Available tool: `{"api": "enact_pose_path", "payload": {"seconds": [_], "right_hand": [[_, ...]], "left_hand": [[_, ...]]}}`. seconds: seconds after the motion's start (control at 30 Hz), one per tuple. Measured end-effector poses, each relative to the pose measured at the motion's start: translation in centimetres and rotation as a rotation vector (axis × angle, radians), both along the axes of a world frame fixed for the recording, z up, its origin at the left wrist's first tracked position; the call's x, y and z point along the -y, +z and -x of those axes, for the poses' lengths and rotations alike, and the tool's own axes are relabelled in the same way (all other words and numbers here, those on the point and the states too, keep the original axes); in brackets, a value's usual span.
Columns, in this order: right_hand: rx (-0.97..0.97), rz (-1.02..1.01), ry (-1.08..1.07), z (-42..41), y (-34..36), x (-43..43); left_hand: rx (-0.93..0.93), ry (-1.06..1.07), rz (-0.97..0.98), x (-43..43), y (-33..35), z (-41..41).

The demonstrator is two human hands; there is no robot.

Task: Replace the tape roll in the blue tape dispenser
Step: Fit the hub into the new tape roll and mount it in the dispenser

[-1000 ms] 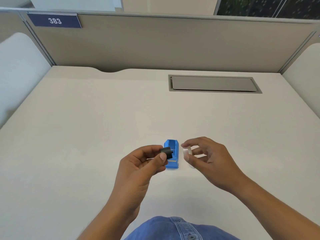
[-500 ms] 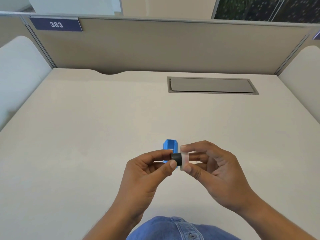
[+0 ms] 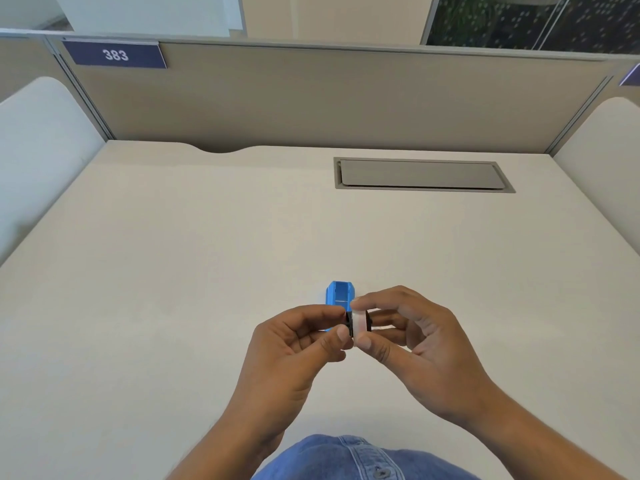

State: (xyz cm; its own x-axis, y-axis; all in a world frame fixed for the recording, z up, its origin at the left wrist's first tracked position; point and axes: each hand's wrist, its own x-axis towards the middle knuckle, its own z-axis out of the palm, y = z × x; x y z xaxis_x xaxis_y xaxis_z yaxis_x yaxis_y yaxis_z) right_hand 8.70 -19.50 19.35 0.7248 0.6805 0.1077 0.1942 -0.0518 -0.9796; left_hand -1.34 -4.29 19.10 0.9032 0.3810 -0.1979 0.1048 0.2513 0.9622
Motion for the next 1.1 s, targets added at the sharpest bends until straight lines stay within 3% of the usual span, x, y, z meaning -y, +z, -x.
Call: {"api": "enact_pose_path", "payload": {"seconds": [0.73, 1.1], "right_hand": [[-0.053, 0.117, 0.032, -0.5, -0.1, 0.3], [-0.028, 0.178, -0.115, -0.9, -1.2, 0.3]], "left_hand": [[-0.104, 0.007, -0.095, -0.2, -1.2, -0.8], [-0.138, 0.032, -0.132, -0.1, -2.2, -1.5]]}}
